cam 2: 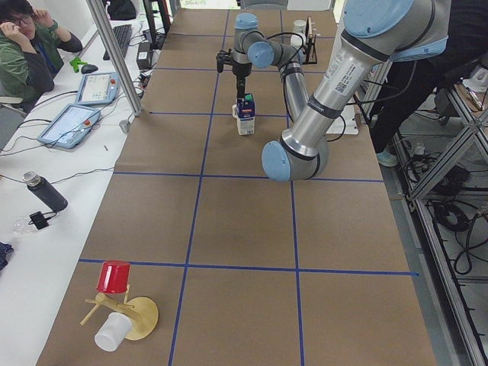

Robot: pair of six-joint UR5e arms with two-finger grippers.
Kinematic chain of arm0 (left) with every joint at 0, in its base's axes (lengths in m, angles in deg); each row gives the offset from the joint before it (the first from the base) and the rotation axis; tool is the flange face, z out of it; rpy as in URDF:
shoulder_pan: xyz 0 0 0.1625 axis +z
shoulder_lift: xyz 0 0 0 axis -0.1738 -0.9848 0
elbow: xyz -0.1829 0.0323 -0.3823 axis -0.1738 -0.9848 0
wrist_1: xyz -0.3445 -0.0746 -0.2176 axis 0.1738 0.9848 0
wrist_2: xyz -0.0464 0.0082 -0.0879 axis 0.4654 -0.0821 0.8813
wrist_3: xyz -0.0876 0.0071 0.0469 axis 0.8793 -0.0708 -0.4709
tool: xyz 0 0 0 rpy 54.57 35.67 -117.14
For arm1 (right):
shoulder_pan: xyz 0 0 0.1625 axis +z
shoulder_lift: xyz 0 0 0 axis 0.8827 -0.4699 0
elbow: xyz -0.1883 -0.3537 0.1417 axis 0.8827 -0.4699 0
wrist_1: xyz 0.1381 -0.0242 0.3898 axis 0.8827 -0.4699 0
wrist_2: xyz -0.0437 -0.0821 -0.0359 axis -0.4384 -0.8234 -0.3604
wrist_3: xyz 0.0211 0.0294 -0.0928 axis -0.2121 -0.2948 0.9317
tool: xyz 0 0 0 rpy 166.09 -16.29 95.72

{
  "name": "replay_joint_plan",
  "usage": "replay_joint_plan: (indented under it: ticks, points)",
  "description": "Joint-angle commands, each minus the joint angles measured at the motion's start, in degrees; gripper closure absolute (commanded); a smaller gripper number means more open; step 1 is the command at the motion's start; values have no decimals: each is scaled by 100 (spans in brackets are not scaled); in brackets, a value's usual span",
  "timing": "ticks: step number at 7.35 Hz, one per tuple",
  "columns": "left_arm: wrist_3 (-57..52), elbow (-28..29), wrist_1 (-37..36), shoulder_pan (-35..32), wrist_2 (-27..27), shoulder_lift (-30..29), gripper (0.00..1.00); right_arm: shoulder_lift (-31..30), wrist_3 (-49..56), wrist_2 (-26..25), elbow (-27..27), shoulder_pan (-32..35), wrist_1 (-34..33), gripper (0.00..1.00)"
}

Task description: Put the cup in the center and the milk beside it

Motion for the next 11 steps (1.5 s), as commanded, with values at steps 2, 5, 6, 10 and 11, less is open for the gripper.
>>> replay_joint_plan:
  ticks: [2,5,6,10,11]
  points:
    - [-2492,-48,-99,-880,59,680,2,0,-7,0,-52,0,0,0]
    - [-5576,380,-64,-2810,1189,1795,2,-61,-16,9,-105,0,0,0]
    - [-6508,878,-64,-3557,1375,1885,2,-88,-24,9,-106,0,0,0]
    - [-8855,2359,572,-5085,1623,2743,2,-351,-7,0,-97,105,0,0]
    - [-8820,2404,882,-5076,1641,3191,2,-360,-7,9,-97,114,0,0]
